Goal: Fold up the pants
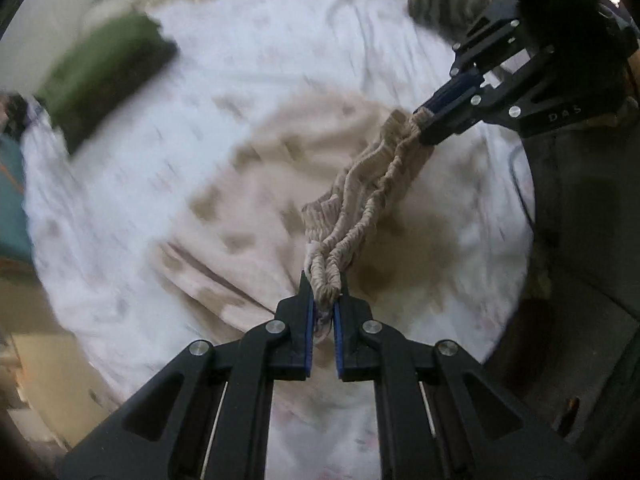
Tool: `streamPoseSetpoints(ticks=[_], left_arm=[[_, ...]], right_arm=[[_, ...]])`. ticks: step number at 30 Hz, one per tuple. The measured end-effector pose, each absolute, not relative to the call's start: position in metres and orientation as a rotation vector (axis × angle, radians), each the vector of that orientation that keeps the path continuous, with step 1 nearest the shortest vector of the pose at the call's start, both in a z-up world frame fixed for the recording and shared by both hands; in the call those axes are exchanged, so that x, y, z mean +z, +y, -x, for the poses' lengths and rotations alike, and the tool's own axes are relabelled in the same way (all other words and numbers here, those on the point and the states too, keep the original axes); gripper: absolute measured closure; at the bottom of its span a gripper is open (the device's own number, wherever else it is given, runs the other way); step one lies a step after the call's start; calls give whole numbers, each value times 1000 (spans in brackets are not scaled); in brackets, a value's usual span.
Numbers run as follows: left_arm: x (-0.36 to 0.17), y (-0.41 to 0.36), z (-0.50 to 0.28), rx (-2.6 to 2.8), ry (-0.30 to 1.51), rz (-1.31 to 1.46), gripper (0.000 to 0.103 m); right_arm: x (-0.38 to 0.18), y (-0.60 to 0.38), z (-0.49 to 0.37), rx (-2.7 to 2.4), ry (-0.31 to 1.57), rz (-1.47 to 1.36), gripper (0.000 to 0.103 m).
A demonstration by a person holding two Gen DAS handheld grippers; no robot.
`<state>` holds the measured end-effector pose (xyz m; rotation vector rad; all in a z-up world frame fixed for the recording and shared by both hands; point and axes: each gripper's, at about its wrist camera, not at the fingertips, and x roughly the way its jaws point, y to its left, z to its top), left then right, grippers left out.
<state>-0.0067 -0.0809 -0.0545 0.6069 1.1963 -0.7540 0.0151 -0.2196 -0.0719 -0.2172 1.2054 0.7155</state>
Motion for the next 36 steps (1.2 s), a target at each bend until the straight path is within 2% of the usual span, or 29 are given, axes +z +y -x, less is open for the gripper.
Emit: streamPoseSetpoints(ticks=[2,4,5,7,9,10,11,15,16,17,19,23,26,28,29,31,36], left_arm=[[-67,-83,18,-783,1220,-638,96],[-80,-84,24,-804,1281,-645,90],[-89,-85,28,-818,1333,-646,88],[-99,-87,36,-847,1370,-713,64],[-95,-86,43,-869,1341,-754,55],[-89,-83,43,-896,1337,-738,53],[-84,-81,41,-914,1340,-704,53],[-62,-67,10,-846,1294,-460,52],[-65,-67,4,-808,1298,-414,52],[-73,-68,-5,-750,1313,-368,52],[-94,-72,-13,-687,1367,-330,53],[-152,-72,-2,-575,1519,-435,53],[-159,-62,4,-561,1564,-441,50],[-145,-53,-3,-547,1558,-376,50],[-133,-45,-12,-543,1531,-301,50],[-113,-24,-32,-473,1451,-161,44],[-103,32,-79,-233,1348,139,43]], right_arm=[[-92,-216,-9,745,1307,214,95],[-107,-210,-1,740,1356,260,94],[-113,-207,3,739,1365,294,90],[-123,-204,6,752,1421,333,84],[-130,-202,11,769,1491,382,73],[-129,-203,13,782,1511,399,62],[-125,-204,15,804,1514,403,59],[-92,-213,5,806,1388,326,60],[-89,-217,-5,765,1357,268,61],[-92,-219,-11,731,1349,223,68],[-107,-218,-24,674,1379,134,80],[-156,-202,-28,598,1523,136,80],[-171,-205,-24,589,1616,156,82],[-152,-220,-33,585,1569,57,82],[-142,-229,-40,580,1533,7,73],[-121,-254,-57,517,1429,-104,65],[-106,-312,-106,328,1280,-355,65]])
